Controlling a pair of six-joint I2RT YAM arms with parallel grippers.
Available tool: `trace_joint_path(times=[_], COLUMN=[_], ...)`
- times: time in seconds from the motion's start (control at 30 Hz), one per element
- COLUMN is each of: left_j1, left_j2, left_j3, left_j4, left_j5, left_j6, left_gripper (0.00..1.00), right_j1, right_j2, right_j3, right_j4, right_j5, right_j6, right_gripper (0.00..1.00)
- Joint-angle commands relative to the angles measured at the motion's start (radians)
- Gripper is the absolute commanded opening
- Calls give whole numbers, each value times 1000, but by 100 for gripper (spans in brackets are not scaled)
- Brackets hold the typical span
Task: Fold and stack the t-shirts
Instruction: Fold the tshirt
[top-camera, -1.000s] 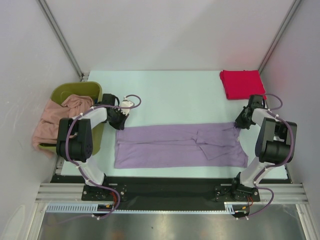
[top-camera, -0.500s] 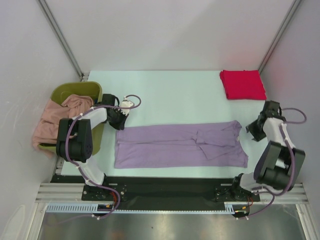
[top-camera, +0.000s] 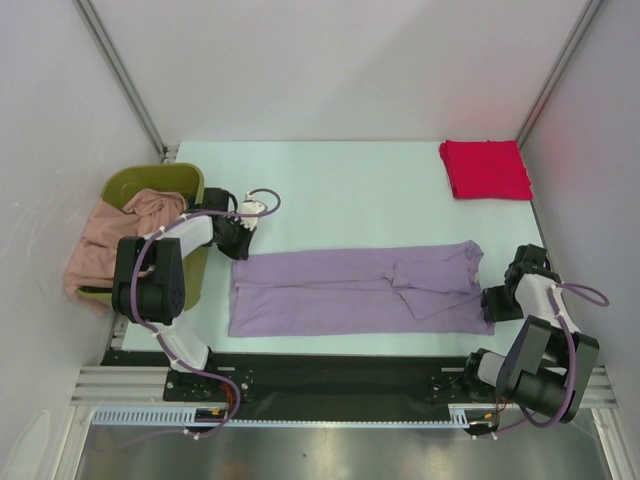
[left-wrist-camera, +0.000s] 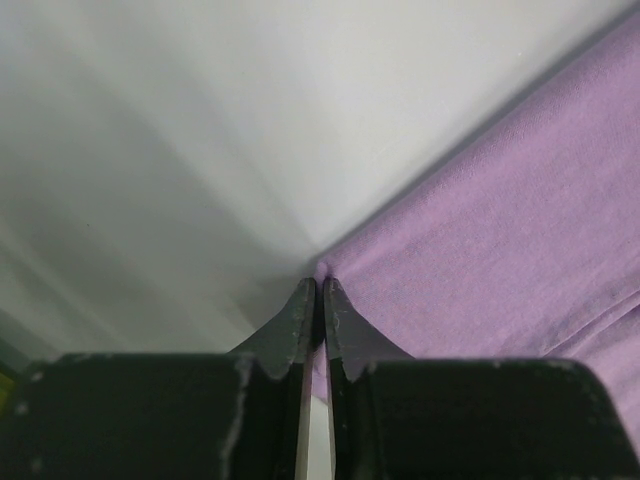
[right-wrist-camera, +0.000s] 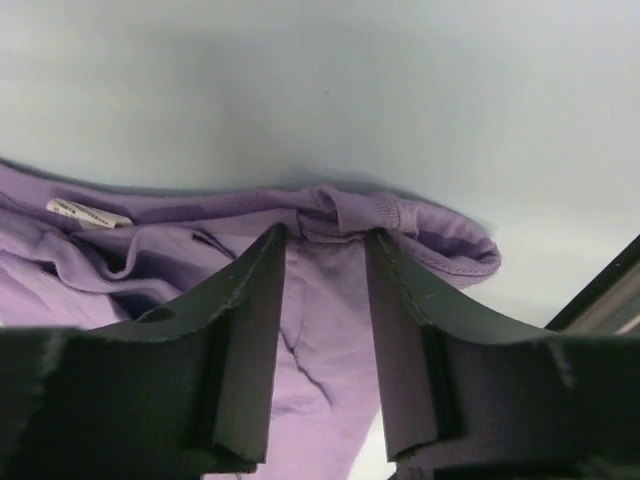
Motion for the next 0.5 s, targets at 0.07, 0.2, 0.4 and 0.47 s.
trace_joint_path(times=[0.07, 0.2, 0.4, 0.47], left_j1=[16, 13, 11, 11], left_j2=[20, 0, -35, -40], left_j3=[-6, -31, -71, -84], left_j4=[-61, -97, -238, -286], left_j5=[43, 121, 221, 248], left_j6=[-18, -6, 106, 178], left_gripper=[6, 1, 0, 0], right_j1=[5, 6, 58, 127], right_j2=[55, 101, 205, 245], right_j3=[-36, -65, -24, 18], right_j4=[113, 208, 388, 431], right_j5=[-1, -41, -107, -107], right_j6=[78, 42, -37, -75], right_gripper=[30, 0, 0, 0])
